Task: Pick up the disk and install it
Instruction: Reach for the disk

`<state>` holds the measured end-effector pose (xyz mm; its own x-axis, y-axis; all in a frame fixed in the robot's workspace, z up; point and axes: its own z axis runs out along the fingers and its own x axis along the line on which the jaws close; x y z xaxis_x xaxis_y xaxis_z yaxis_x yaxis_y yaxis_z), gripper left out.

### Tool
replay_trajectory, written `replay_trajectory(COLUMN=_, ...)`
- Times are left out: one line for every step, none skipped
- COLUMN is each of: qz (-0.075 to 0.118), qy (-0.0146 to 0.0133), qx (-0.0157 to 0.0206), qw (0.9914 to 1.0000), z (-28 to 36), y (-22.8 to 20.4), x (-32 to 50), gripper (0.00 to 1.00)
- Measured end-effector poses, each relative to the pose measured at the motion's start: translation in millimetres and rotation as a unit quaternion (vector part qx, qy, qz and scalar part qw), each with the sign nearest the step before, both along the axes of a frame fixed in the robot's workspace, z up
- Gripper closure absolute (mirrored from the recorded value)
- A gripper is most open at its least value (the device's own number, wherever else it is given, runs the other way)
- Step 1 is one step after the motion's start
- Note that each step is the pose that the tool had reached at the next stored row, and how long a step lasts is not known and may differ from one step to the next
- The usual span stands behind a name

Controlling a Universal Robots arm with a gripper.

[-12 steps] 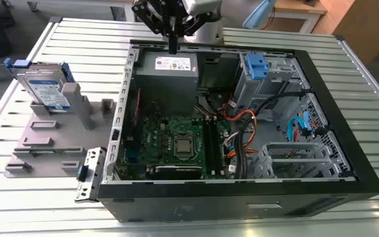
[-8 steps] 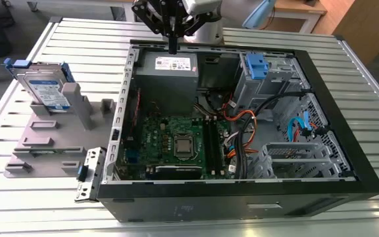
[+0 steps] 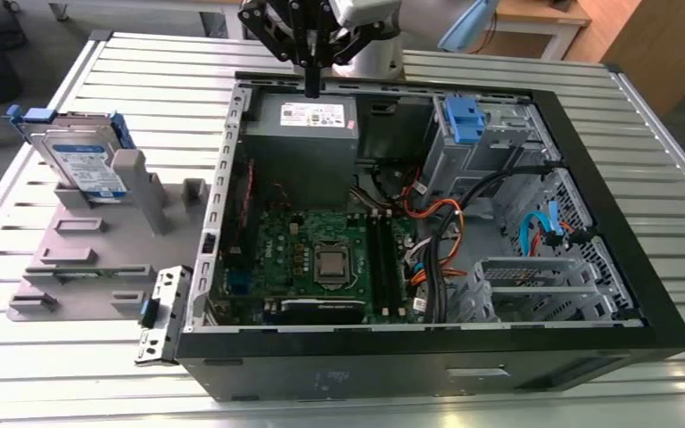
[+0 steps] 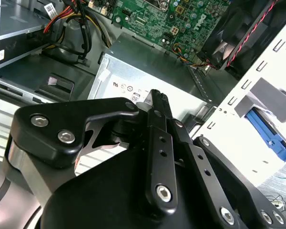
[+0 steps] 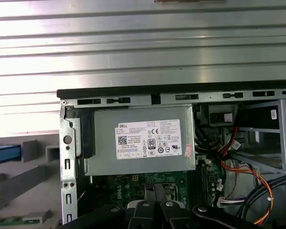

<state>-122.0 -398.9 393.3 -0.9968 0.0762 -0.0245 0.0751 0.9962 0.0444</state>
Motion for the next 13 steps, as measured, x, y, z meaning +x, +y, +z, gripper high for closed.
replay_trajectory(qz=0.0, qy=0.0, qx=0.0, qw=1.0, z=0.0, y=0.0, x=-0.2, gripper=0.89)
replay_trajectory(qz=0.0, qy=0.0, qx=0.0, qw=1.0, z=0.0, y=0.0, x=-0.8, gripper=0.89)
replay_trajectory(qz=0.0, qy=0.0, qx=0.0, qw=1.0, z=0.0, y=0.0, x=-1.8, gripper=0.89)
replay_trajectory(qz=0.0, qy=0.0, qx=0.0, qw=1.0, z=0.0, y=0.0, x=-3.0, gripper=0.89)
replay_trajectory(qz=0.0, qy=0.0, qx=0.0, qw=1.0, z=0.0, y=0.0, x=-4.2, gripper=0.89)
replay_trajectory(qz=0.0, qy=0.0, qx=0.0, qw=1.0, z=0.0, y=0.0, x=-5.4, gripper=0.89)
replay_trajectory(qz=0.0, qy=0.0, qx=0.0, qw=1.0, z=0.0, y=0.0, x=-6.8, gripper=0.89)
replay_trajectory(qz=0.0, qy=0.0, qx=-0.0001, qw=1.0, z=0.0, y=0.0, x=-8.2, gripper=0.89)
replay_trajectory(qz=0.0, qy=-0.0001, qx=0.0, qw=1.0, z=0.0, y=0.0, x=-9.9, gripper=0.89)
replay_trajectory(qz=0.0, qy=-0.0001, qx=0.0, qw=1.0, z=-0.1, y=0.0, x=-11.6, gripper=0.89)
replay_trajectory(qz=0.0, qy=-0.0002, qx=0.0, qw=1.0, z=-0.1, y=0.0, x=-13.3, gripper=0.89)
replay_trajectory(qz=0.0, qy=-0.0002, qx=0.0, qw=1.0, z=-0.1, y=0.0, x=-15.0, gripper=0.89)
replay_trajectory(qz=0.0, qy=-0.0003, qx=0.0, qw=1.0, z=-0.1, y=0.0, x=-16.9, gripper=0.89)
